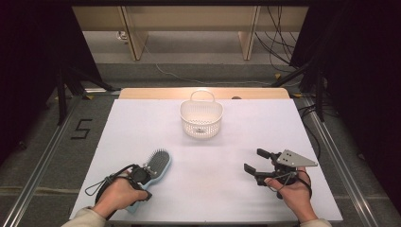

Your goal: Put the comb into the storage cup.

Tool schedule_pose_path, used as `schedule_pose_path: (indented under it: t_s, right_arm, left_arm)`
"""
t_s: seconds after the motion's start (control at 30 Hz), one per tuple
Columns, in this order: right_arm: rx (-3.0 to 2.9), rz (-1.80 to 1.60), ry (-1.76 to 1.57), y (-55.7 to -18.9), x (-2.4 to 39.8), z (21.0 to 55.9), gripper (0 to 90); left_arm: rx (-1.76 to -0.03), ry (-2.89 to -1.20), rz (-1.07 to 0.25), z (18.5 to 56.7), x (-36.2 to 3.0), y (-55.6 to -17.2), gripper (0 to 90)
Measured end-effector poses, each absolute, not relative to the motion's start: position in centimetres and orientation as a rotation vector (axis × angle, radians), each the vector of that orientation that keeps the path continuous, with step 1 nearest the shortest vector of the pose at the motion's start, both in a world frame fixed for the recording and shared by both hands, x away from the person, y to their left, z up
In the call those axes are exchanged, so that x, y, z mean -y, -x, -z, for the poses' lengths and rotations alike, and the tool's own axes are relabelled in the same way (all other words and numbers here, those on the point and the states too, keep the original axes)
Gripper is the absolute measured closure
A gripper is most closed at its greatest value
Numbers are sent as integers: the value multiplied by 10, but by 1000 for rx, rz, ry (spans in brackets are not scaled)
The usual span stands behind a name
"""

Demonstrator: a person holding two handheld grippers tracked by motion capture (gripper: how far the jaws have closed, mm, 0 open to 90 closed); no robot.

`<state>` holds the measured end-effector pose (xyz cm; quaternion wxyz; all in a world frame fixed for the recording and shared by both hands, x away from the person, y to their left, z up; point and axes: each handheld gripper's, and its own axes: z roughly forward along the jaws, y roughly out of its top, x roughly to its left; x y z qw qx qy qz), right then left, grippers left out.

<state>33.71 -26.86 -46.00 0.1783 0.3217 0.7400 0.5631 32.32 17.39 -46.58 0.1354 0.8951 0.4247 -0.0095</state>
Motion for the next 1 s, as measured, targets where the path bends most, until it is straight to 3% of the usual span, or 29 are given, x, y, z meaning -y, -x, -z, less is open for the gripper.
schedule_pose_path:
  t_s: [0.8, 1.0]
  right_arm:
    - [-2091, -1598, -909, -337, 268, 460, 210]
    - [-2092, -1601, -910, -338, 268, 460, 209]
  left_arm:
    - [-1228, -2648, -43, 464, -194, -324, 896]
    - [-1170, -2588, -55, 454, -200, -320, 804]
